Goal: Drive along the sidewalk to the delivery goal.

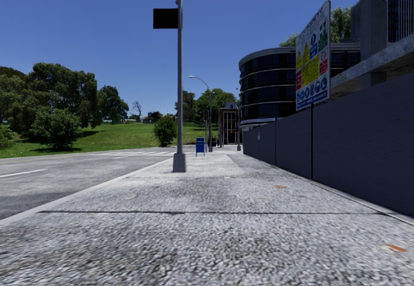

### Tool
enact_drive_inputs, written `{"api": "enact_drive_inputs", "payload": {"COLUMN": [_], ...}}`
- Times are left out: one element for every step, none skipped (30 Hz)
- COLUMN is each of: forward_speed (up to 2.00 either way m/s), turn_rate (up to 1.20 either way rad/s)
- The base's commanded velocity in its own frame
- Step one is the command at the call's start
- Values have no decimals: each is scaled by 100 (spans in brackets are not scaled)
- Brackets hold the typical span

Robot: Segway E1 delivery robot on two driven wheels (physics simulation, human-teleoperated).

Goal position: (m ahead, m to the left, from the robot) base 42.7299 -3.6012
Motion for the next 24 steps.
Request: {"api": "enact_drive_inputs", "payload": {"forward_speed": [200, 200, 200, 200, 200, 200, 200, 200, 200, 200, 200, 200, 200, 200, 200, 200, 200, 200, 200, 200, 200, 200, 200, 200], "turn_rate": [0, 0, 0, 0, 0, 0, 0, 0, 0, 0, 0, 0, 0, 0, 0, 0, 0, 0, 0, 0, 0, 0, 0, 0]}}
